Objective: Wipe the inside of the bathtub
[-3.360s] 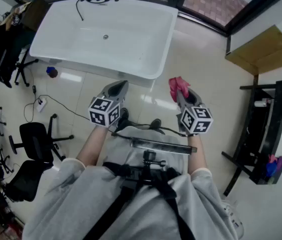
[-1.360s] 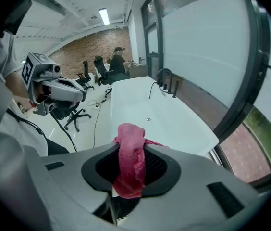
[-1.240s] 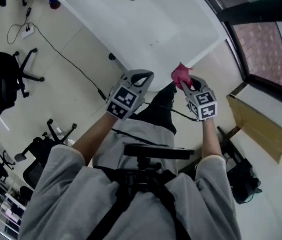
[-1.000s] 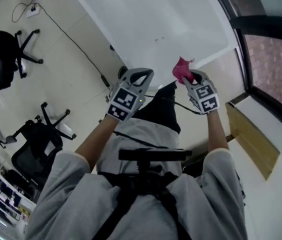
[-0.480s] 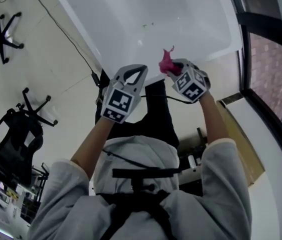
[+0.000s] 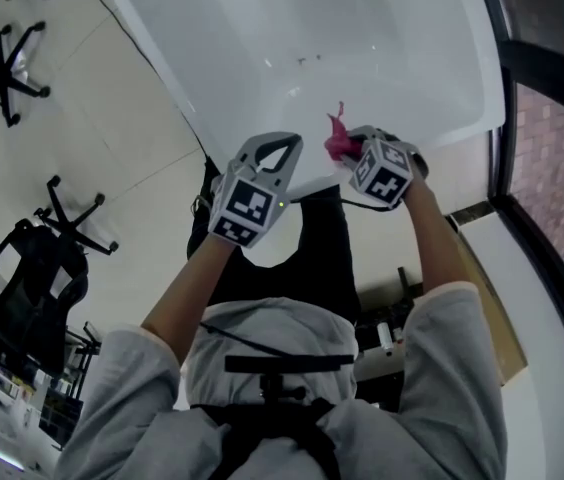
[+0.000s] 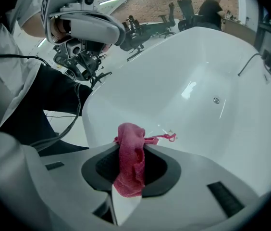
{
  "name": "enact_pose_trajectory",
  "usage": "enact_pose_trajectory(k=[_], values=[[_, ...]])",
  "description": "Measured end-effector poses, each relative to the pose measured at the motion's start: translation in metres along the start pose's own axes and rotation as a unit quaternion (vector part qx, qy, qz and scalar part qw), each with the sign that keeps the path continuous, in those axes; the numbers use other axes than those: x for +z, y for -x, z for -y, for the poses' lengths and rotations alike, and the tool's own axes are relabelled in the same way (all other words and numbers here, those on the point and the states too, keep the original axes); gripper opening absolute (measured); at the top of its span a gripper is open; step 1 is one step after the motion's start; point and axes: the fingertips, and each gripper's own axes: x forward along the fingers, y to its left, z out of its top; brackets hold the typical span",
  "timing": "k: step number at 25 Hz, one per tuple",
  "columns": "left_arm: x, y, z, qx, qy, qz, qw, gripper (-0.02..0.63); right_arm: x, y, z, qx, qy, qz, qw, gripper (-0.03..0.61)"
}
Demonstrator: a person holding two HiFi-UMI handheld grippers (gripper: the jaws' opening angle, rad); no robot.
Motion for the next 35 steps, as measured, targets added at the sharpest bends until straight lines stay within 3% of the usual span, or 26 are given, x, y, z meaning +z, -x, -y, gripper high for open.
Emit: enact_pose_trajectory(k=[9, 12, 15, 29, 35], values=[[-0.012, -0.027, -0.012, -0.011, 0.011, 0.004, 0.9999, 0.006, -0.014, -0.048, -0.003, 0.099, 0.038, -0.074, 0.992, 0.098], [-0.02, -0.03, -0.019, -0.005, 0.03, 0.003, 0.9995, 0.006, -0.02, -0.06, 0.004, 0.117, 0.041, -0.108, 0.986, 0.098], [-0.027, -0.032, -0.025, -0.002, 0.042, 0.0, 0.9991, 0.006, -0.026, -0.083, -0.003, 0.149, 0.029, -0.109, 0.982, 0.095], [-0.07, -0.065, -0.049, 0.001, 0.072, -0.01, 0.9973, 0.006, -0.019, -0.18, 0.06, 0.156, 0.019, -0.149, 0.976, 0.092], [-0.078, -0.072, -0.043, -0.005, 0.081, -0.012, 0.9966, 0.006, -0.008, -0.191, 0.066, 0.156, 0.002, -0.119, 0.981, 0.089]])
